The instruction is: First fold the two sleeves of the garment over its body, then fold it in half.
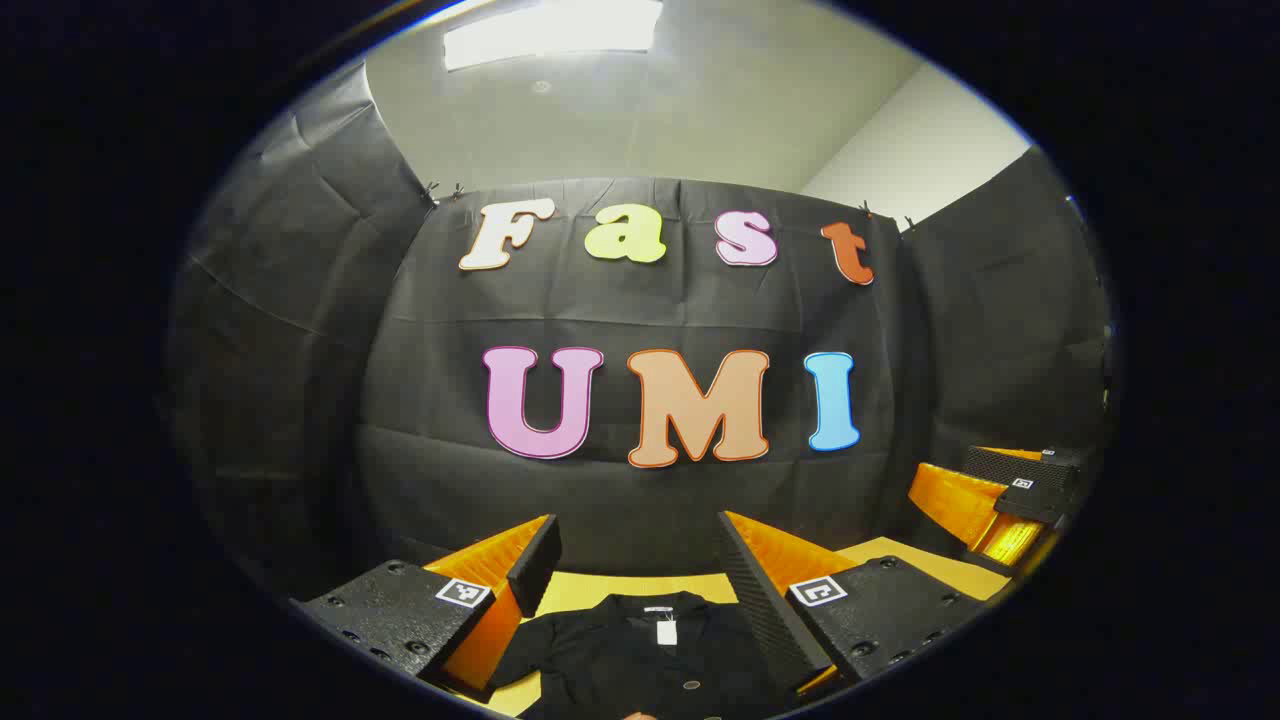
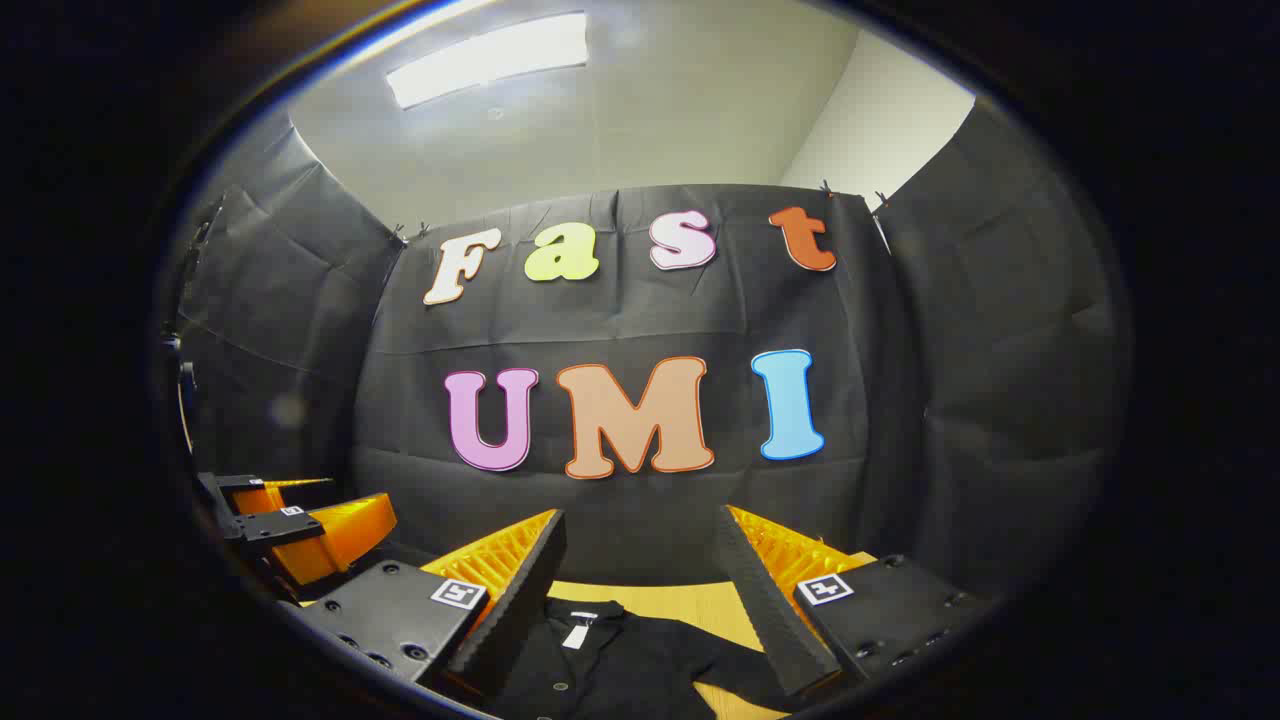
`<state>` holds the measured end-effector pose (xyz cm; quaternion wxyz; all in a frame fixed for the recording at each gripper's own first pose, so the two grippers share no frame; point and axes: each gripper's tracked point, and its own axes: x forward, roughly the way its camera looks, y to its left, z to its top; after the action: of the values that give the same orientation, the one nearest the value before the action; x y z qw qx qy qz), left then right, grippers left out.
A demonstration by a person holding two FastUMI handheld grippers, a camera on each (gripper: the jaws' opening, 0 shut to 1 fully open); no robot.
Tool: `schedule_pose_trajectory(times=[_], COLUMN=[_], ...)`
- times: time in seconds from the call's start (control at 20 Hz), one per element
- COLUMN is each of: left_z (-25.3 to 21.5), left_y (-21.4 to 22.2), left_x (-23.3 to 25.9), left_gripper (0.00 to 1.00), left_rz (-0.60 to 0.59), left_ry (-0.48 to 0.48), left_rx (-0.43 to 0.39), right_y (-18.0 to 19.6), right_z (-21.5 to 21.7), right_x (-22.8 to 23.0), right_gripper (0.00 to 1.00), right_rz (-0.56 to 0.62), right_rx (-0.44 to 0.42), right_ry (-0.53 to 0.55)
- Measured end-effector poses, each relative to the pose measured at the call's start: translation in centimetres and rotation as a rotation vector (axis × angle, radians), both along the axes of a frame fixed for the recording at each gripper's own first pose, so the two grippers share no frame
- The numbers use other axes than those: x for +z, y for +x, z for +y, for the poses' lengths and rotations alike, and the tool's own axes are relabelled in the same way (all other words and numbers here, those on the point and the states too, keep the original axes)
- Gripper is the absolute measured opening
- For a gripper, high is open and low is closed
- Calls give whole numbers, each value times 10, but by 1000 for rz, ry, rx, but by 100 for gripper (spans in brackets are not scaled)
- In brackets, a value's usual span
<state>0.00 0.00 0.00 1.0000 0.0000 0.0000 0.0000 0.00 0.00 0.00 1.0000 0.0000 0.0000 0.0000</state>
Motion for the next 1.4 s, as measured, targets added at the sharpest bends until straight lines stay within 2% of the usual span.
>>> schedule_pose_trajectory(times=[0.65, 1.4], left_z=[-5, 15], left_y=[-9, -18], left_x=[4, 2], left_gripper=[92, 92], left_rz=[1, 13], left_ry=[-12, -10], left_rx=[-20, 19], right_y=[-7, -9], right_z=[3, 19], right_x=[-3, 0], right_gripper=[98, 98], right_rz=[4, -9], right_rx=[0, 26], right_ry=[-8, -39])
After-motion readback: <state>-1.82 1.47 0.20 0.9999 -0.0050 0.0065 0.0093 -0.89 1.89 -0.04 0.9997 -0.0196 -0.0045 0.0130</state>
